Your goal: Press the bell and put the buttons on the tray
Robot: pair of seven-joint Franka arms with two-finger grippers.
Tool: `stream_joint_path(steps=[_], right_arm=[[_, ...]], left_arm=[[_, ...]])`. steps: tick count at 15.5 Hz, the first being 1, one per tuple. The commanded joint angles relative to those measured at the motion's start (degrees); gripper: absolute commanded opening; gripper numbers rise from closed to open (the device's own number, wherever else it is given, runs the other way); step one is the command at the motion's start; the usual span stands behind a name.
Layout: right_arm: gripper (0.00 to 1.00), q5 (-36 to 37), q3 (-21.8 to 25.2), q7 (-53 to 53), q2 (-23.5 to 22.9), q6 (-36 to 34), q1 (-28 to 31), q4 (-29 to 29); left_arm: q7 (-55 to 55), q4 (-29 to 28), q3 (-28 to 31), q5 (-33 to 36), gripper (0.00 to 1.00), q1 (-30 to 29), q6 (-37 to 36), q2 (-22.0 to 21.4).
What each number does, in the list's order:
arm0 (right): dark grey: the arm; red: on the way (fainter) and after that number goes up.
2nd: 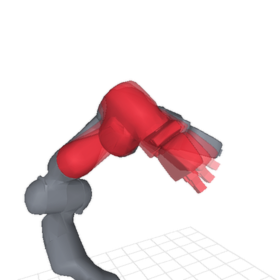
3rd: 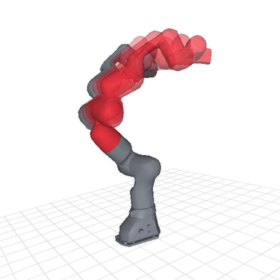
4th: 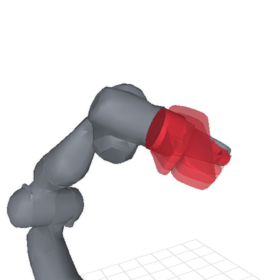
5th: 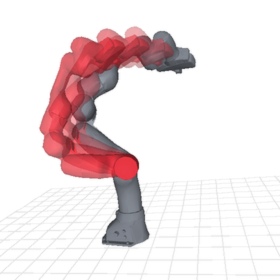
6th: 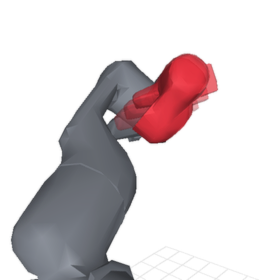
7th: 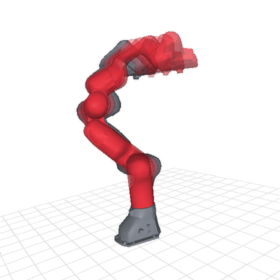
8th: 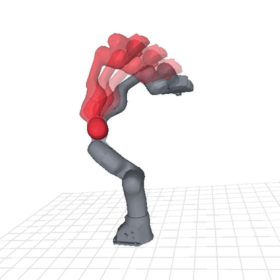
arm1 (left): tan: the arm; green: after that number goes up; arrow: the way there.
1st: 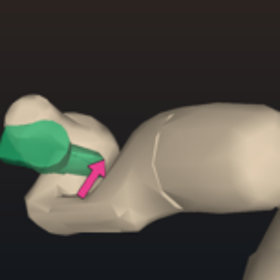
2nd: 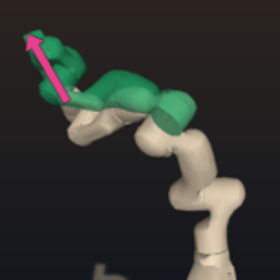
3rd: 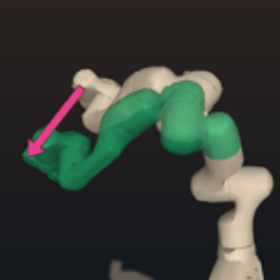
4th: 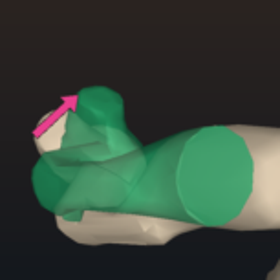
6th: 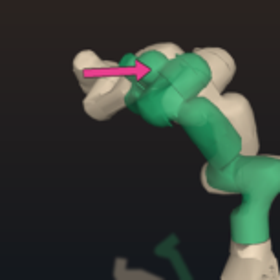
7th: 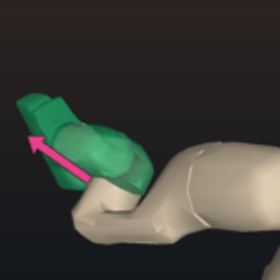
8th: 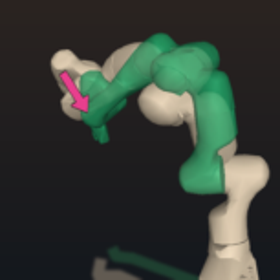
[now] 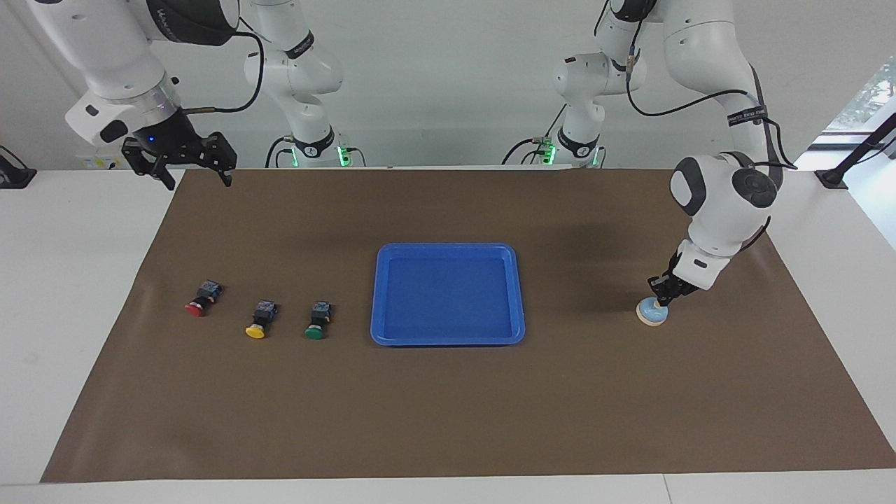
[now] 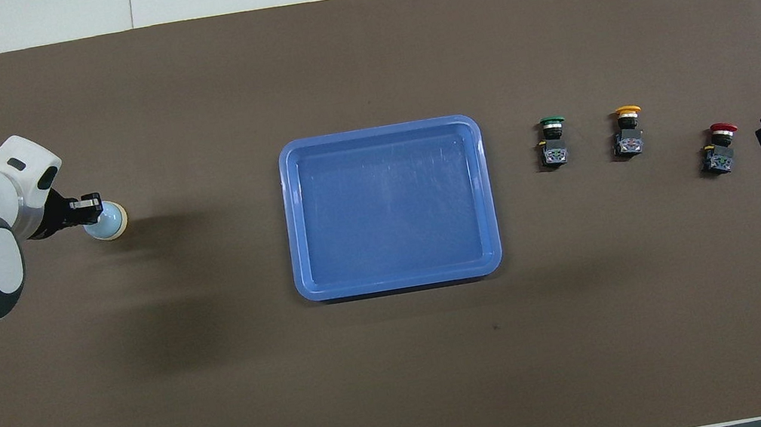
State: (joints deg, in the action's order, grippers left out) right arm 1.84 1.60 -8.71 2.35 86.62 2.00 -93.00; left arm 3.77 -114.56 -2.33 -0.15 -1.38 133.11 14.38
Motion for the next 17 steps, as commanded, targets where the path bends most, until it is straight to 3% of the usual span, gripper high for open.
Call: stream_joint_path(steps=[1,3,5,9,10,12,13,15,17], right_arm=[[1.00,0.0,-0.5,0.7,0.8,-0.1,0.6,-1.0],[1.00,0.0,-0.5,0.7,0.8,-0.1,0.6,-1.0],[1.00,0.0,-0.5,0.7,0.8,-0.1,0.6,-1.0],[1.00,0.0,-0.5,0.7,0.8,-0.1,0.6,-1.0],[1.00,0.0,-0.5,0.7,0.8,-0.1,0.6,-1.0],[1.00,0.0,-0.5,0.7,0.8,-0.1,0.6,-1.0],[1.00,0.0,-0.5,0.7,0.8,-0.1,0.6,-1.0],[1.00,0.0,-0.5,0.7,0.8,-0.1,0.6,-1.0],[1.00,0.0,-0.5,0.7,0.8,-0.1,0.6,-1.0]], left_arm=[[1.2,-1.3,0.5,0.4,0.00,1.4,5.3,2.3],[1.1,-0.5,0.5,0.4,0.00,1.2,5.0,2.7],[1.1,2.6,0.5,0.1,0.00,0.9,0.0,2.0],[0.4,16.2,0.7,0.0,0.00,0.2,-23.6,-2.0],[0.4,17.8,0.7,0.0,0.18,-0.4,-27.3,-3.6],[0.3,17.7,0.8,0.0,0.72,-0.5,-30.6,-8.1],[0.2,17.4,0.8,0.0,0.88,-0.6,-31.9,-10.3],[-1.0,17.5,0.8,0.0,0.99,-0.6,-36.1,-13.8],[-1.4,17.5,0.8,0.0,1.00,-0.6,-39.0,-16.4]])
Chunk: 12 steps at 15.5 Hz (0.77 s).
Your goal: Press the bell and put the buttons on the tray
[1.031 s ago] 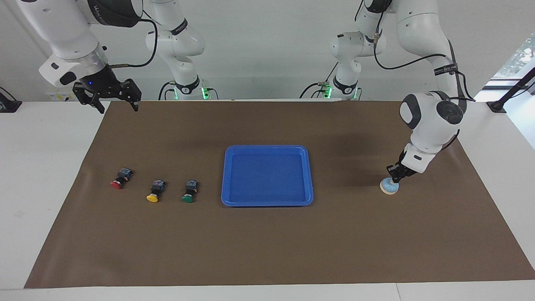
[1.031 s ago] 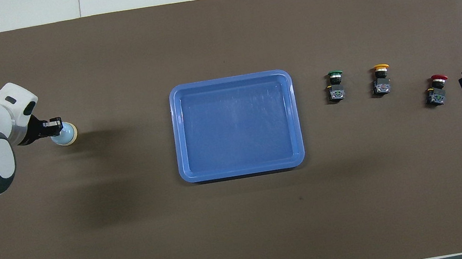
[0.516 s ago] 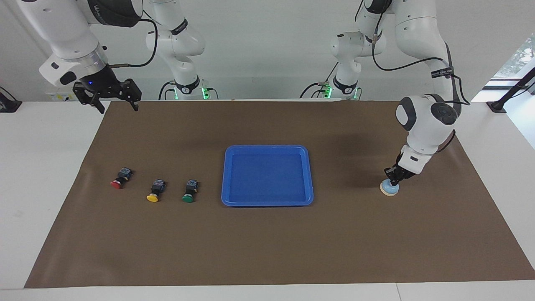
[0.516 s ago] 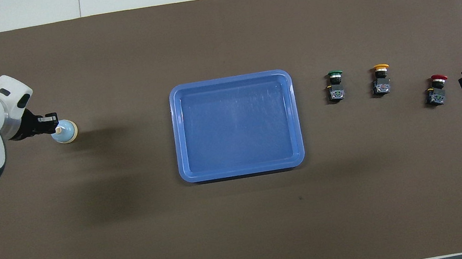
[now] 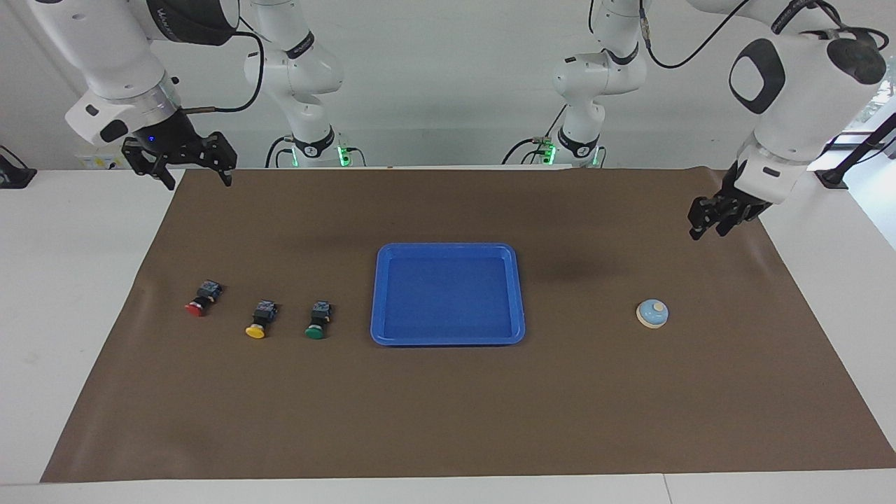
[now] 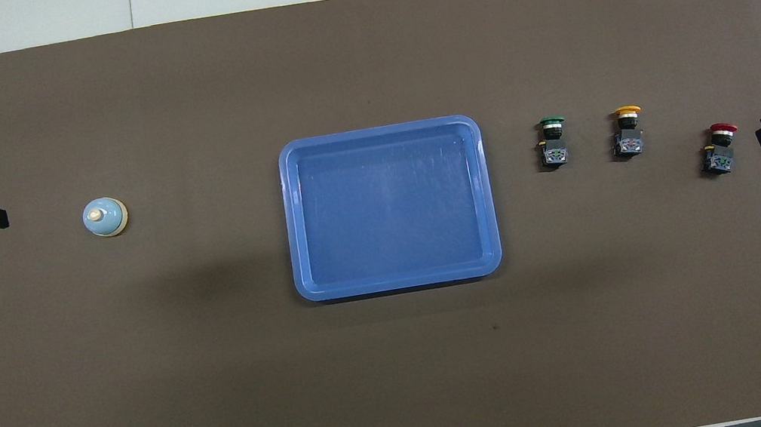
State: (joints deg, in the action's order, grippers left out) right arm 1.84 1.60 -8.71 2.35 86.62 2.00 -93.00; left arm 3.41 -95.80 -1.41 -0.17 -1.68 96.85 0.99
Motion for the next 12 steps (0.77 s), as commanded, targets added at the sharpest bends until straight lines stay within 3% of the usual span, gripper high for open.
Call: stream_joint_path(steps=[1,12], right_arm=[[1.00,0.0,-0.5,0.7,0.8,-0.1,0.6,-1.0],[1.00,0.0,-0.5,0.8,0.8,-0.1,0.6,-1.0]], left_arm=[[-0.9,-1.2,-0.1,0.0,1.00,-0.2,-3.8,-4.0],[-0.9,-1.2,-0.3,0.1,1.00,0.5,-5.6,-5.1]])
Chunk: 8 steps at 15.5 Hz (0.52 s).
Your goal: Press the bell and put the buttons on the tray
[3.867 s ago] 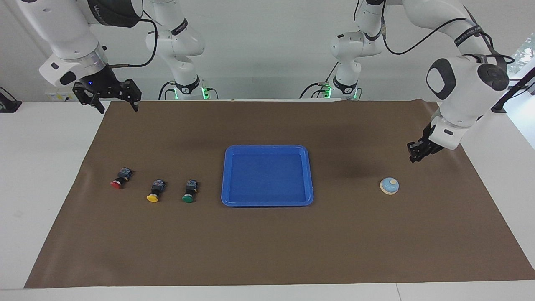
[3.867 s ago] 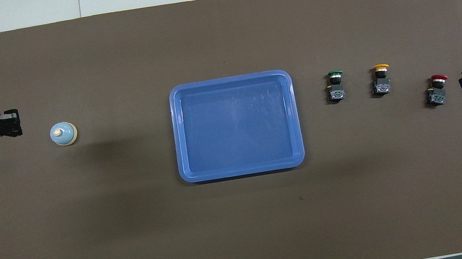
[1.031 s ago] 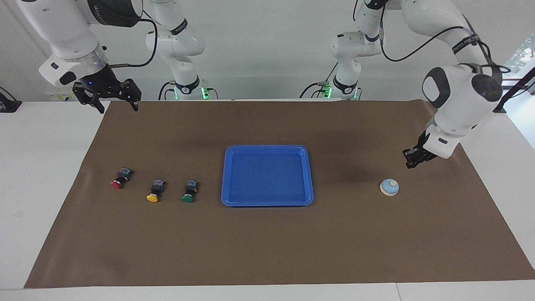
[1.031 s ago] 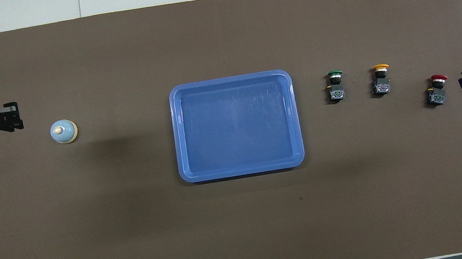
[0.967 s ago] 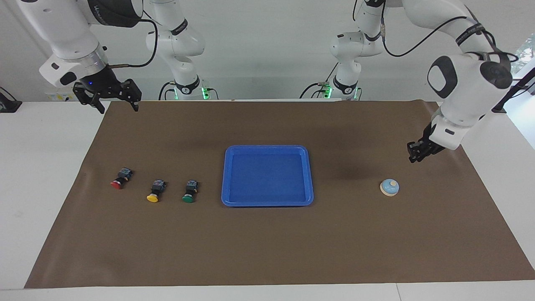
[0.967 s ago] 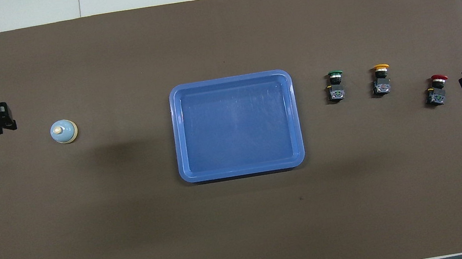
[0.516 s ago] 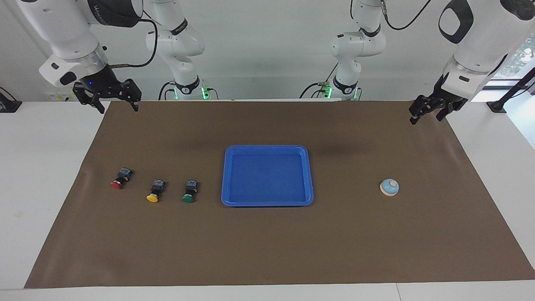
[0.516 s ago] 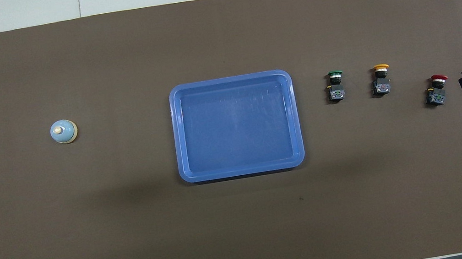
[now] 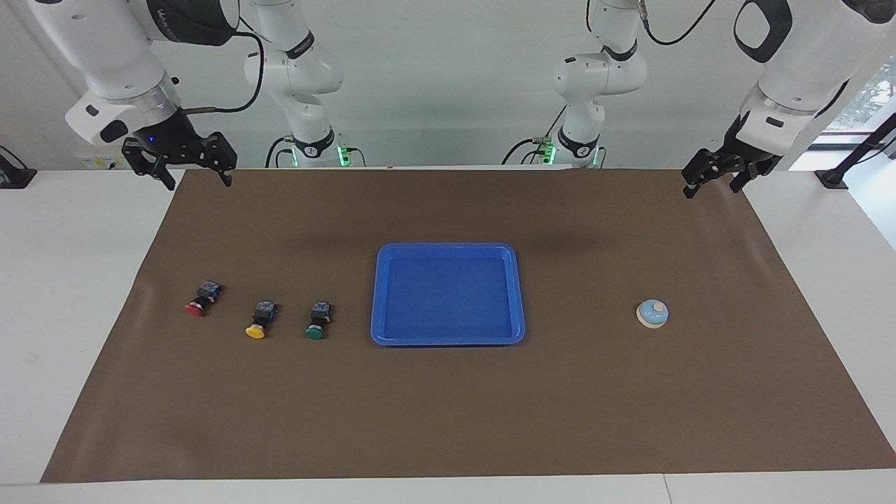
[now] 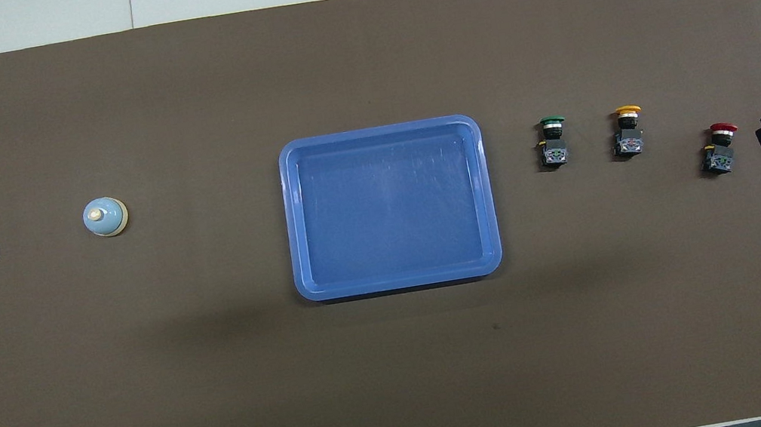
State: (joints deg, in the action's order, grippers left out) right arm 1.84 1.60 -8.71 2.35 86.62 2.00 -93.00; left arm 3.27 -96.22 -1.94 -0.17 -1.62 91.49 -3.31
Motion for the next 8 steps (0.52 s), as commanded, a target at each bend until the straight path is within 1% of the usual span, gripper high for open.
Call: stream_joint_path(steps=[1,8], right_arm=[[1.00,0.0,-0.5,0.8,0.8,-0.1,0.7,-1.0],[1.00,0.0,-0.5,0.7,0.8,-0.1,0.7,-1.0]], left_arm=[[-0.7,-0.7,0.3,0.1,1.00,0.5,-0.4,-0.7],[-0.5,-0.8,0.4,0.1,1.00,0.3,-0.2,-0.8]])
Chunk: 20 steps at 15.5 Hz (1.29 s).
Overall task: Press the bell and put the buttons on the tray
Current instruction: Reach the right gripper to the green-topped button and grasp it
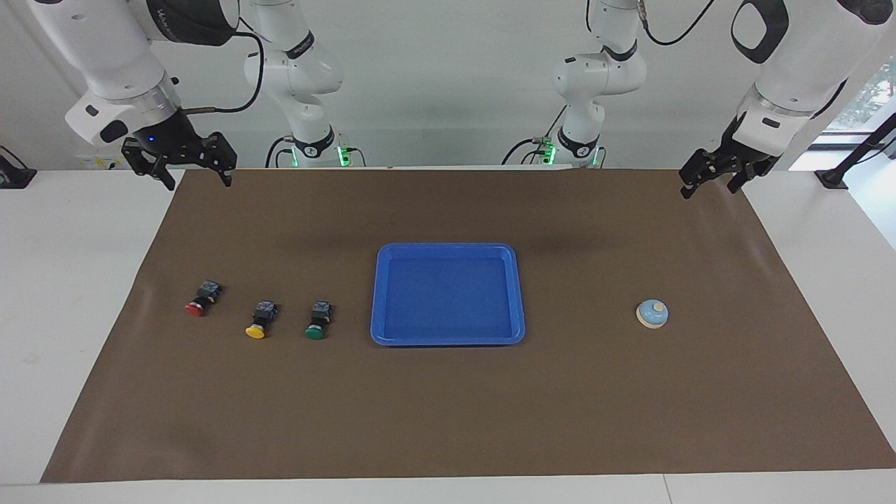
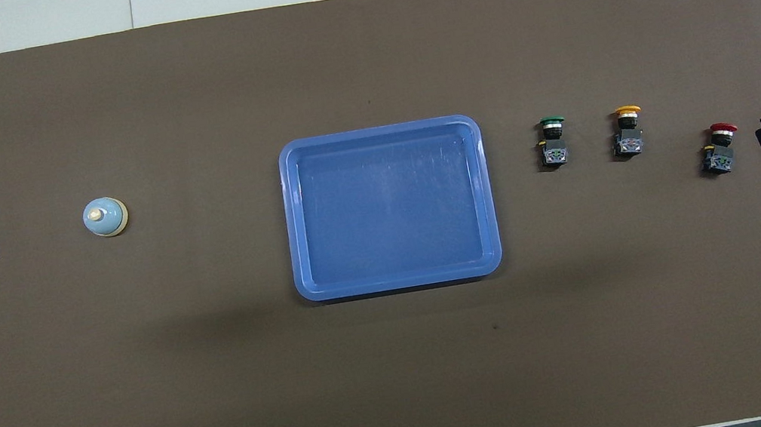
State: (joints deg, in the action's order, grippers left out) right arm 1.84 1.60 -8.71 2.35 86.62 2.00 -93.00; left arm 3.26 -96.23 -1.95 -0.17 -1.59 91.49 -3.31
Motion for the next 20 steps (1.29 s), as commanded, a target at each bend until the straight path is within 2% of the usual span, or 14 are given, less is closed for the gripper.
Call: stream_joint_path(steps=[1,7,11,13,17,20], right_arm=[[1.00,0.0,-0.6,0.6,0.8,-0.1,1.1,-1.0],[1.00,0.0,-0.6,1.3,0.8,0.8,0.3,-1.4],[1.00,0.0,-0.6,4.4,1.1,6.7,-1.7,-5.3],[1.00,0.0,-0.6,8.9,1.1,10.7,-4.6,-9.0],[1.00,-0.1,-0.7,15.3,-4.8,18.5,-8.1,-10.4],[1.00,-0.1,-0.7,18.0,-7.8,26.0,-10.7,-13.7]], left_arm=[[-0.5,-0.7,0.4,0.1,1.00,0.3,-0.2,-0.8],[-0.5,-0.8,0.4,0.1,1.00,0.3,-0.2,-0.8],[-0.5,-0.8,0.4,0.1,1.00,0.3,-0.2,-0.8],[-0.4,-0.7,0.4,0.1,1.00,0.3,-0.2,-0.8],[-0.4,-0.8,0.4,0.1,1.00,0.3,-0.2,-0.8],[-0.4,-0.8,0.4,0.1,1.00,0.3,-0.2,-0.8]])
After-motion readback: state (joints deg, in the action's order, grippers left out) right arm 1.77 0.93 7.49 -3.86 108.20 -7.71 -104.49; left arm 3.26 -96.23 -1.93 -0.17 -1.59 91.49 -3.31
